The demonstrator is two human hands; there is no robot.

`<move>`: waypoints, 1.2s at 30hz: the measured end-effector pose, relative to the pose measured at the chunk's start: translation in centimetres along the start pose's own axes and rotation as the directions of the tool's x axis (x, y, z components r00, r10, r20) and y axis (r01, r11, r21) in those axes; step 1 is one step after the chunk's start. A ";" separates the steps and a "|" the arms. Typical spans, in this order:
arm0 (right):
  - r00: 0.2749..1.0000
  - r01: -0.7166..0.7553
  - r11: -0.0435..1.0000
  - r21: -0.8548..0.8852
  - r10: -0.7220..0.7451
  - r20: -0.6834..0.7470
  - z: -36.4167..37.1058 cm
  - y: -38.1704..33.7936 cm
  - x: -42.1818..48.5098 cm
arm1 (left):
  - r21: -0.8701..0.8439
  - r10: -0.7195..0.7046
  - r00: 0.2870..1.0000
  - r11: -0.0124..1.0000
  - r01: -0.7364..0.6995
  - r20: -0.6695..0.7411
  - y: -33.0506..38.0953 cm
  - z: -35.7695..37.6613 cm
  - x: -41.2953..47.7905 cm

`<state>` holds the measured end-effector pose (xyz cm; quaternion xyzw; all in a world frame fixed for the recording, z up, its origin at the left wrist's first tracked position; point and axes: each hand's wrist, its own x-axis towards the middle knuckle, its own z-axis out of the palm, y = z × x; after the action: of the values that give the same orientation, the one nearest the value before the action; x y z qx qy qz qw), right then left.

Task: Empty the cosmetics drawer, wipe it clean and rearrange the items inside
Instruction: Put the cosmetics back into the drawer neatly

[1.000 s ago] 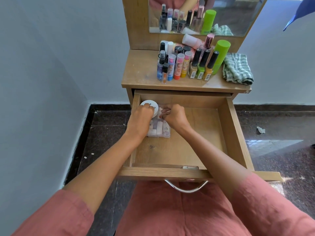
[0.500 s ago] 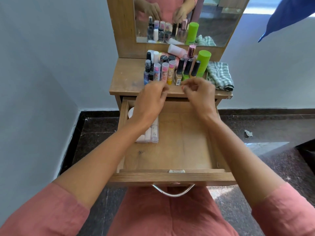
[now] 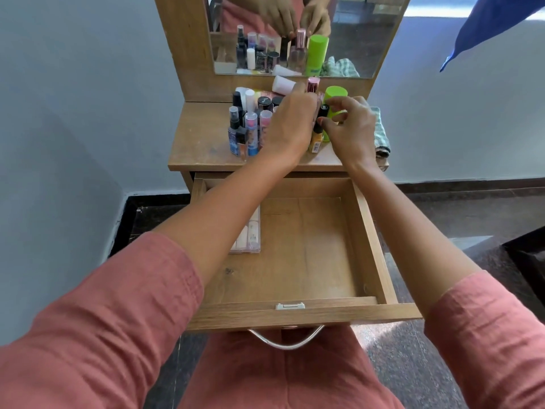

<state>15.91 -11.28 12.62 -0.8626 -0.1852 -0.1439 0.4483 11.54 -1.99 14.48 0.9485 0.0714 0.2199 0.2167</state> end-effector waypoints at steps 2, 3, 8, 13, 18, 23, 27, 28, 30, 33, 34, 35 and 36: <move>1.000 0.003 1.000 0.007 -0.003 0.006 0.1 0.1 0.1 | 0.024 0.014 1.000 1.000 -0.015 0.022 0.2 0.1 0.2; 1.000 0.001 1.000 0.018 -0.001 0.009 0.1 0.2 0.2 | 0.038 0.023 1.000 0.999 -0.024 0.019 0.3 0.0 0.3; 1.000 -0.011 0.997 0.077 0.009 0.018 -0.4 0.5 0.2 | 0.021 0.011 0.999 1.000 -0.012 0.035 0.6 -0.1 0.5; 0.999 0.010 0.993 0.115 -0.015 0.037 -1.2 0.8 -0.8 | -0.051 -0.018 0.999 0.998 0.021 0.052 0.7 -0.5 -0.4; 0.997 0.017 0.990 0.141 -0.028 0.076 -2.5 0.3 -2.6 | -0.128 0.012 0.998 0.992 -0.003 0.068 0.6 -1.6 -2.3; 0.987 -0.025 0.989 0.144 0.001 0.163 -2.2 0.3 -5.6 | -0.204 -0.005 0.992 0.978 0.031 0.129 -0.5 -2.0 -5.3; 0.979 -0.028 0.992 0.125 0.003 0.203 -0.6 1.1 -7.6 | -0.175 -0.061 0.985 0.980 0.089 0.160 -2.4 -0.8 -7.3; 0.977 -0.033 0.993 0.116 0.008 0.215 -0.1 1.3 -8.0 | -0.159 -0.084 0.982 0.981 0.111 0.167 -2.9 -0.3 -7.6; 0.973 -0.045 0.993 0.113 0.018 0.231 1.1 1.8 -8.6 | -0.137 -0.126 0.975 0.979 0.152 0.181 -4.0 0.6 -8.3; 0.964 -0.064 0.993 0.102 0.035 0.262 2.8 2.5 -9.2 | -0.123 -0.169 0.968 0.973 0.193 0.186 -5.5 1.6 -8.9; 0.963 -0.072 0.993 0.097 0.044 0.266 3.3 2.7 -9.3 | -0.115 -0.178 0.967 0.973 0.201 0.184 -5.9 1.9 -9.0; 0.963 -0.076 0.993 0.092 0.049 0.265 3.7 2.9 -9.5 | -0.107 -0.188 0.965 0.972 0.210 0.184 -6.3 2.2 -9.1; 0.963 -0.082 0.993 0.087 0.056 0.263 4.1 3.1 -9.5 | -0.099 -0.199 0.962 0.971 0.220 0.188 -6.6 2.4 -9.2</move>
<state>9.20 -11.35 4.12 -0.8571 -0.2190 -0.0046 0.4662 4.16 0.89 6.05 0.9368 0.1386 0.1147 0.3002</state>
